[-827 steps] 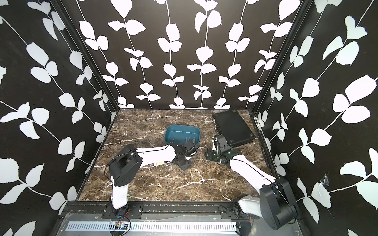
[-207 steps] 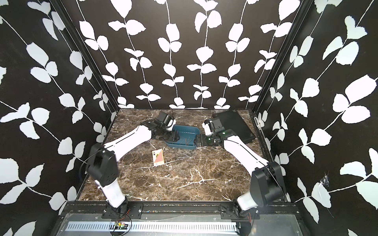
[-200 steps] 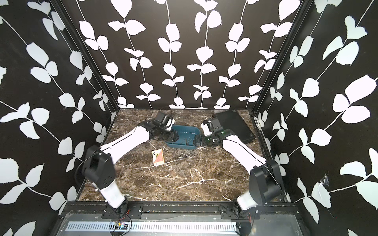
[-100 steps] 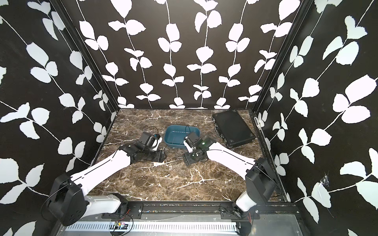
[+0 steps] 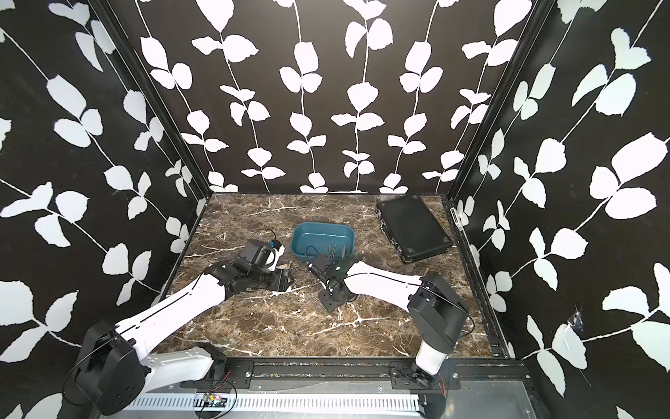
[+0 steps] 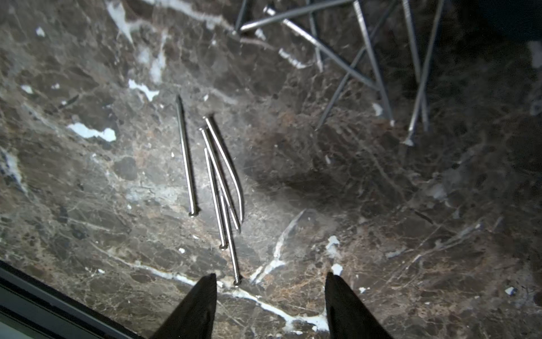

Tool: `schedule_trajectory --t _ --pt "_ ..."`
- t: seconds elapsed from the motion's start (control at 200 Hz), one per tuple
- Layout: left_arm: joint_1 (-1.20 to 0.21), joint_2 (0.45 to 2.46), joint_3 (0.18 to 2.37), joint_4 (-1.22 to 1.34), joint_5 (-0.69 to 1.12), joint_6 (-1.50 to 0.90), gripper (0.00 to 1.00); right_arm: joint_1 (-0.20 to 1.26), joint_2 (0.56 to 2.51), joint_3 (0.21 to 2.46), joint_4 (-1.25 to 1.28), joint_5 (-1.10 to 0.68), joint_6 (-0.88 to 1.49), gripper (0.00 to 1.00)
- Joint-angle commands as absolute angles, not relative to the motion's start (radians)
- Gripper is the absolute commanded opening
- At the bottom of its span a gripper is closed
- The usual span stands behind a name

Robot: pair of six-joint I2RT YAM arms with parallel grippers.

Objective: Put the nails on the desktop into the storage box
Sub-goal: Pick up the nail from the center of the board.

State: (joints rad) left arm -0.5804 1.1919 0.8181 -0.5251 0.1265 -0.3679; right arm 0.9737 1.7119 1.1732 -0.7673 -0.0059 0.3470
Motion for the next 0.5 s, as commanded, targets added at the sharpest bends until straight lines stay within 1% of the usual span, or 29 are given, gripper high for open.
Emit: schedule_trajectory --t 0.0,0.215,0.495 --pt "-0.574 1.162 0.789 -0.525 0.115 -0.369 0.69 1.005 1.747 1.164 -0.803 0.018 0.322 0.60" --pt "-0.574 1.156 0.774 -0.523 0.114 -0.385 0.69 1.029 1.769 1.123 -0.768 0.004 0.336 0.56" --pt "-0.573 1.153 0.776 -0.546 0.108 -0.380 0.70 1.039 1.798 1.077 -0.714 -0.006 0.344 0.48"
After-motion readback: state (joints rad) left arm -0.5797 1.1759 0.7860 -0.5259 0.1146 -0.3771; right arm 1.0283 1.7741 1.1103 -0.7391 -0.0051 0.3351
